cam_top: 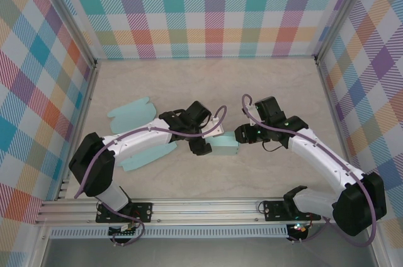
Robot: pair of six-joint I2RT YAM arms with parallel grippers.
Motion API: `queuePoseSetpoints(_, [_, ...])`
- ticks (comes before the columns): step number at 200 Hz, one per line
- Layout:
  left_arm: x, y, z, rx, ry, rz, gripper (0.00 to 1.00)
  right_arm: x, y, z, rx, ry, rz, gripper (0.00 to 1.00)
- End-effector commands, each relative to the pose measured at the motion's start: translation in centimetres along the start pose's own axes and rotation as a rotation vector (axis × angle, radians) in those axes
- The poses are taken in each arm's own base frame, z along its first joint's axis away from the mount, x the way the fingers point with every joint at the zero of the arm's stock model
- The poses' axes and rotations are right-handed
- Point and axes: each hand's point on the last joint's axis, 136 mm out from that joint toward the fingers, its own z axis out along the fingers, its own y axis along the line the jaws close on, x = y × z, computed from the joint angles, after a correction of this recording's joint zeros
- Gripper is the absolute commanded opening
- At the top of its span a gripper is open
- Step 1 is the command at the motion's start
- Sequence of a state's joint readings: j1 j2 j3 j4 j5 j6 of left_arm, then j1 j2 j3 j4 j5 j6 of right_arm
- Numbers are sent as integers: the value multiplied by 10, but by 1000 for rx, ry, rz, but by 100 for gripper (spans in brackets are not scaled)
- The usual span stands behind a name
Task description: Fold the paper box
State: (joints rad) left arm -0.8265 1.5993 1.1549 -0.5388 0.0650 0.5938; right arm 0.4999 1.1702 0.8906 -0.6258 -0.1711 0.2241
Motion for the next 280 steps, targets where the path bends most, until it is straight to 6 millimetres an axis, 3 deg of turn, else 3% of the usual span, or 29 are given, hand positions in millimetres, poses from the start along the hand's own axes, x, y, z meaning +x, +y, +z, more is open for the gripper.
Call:
queuePoseSetpoints(1, [3, 4, 0, -16, -3, -20, 77, 2, 4, -1, -2, 11, 5, 39])
queuePoseSetpoints(43, [-1, 3, 1, -26, -14, -40, 71, -1, 8, -2, 12, 17, 63, 25])
queuePoseSetpoints(85, [-4, 3, 5, -47, -15, -66, 59, 2, 17, 1, 17, 20, 118, 21])
queuePoseSetpoints(147, [-5, -4, 9, -46, -4, -66, 59, -3, 17, 9, 54, -8, 148, 10])
queuePoseSetpoints(170, [-6, 1, 6, -78, -6, -82, 64, -6, 14, 8, 81, -16, 146, 8])
queuePoseSetpoints(226, [-23, 17, -24, -174, -117, -132, 81, -3, 10, 10, 105, 5, 131, 5])
queuePoseSetpoints(254, [-30, 27, -49, -239, -181, -169, 81, -5, 11, 5, 110, -1, 118, 5])
queuePoseSetpoints(280, [-22, 44, -74, -351, -178, -261, 76, -5, 11, 5, 110, 3, 112, 6])
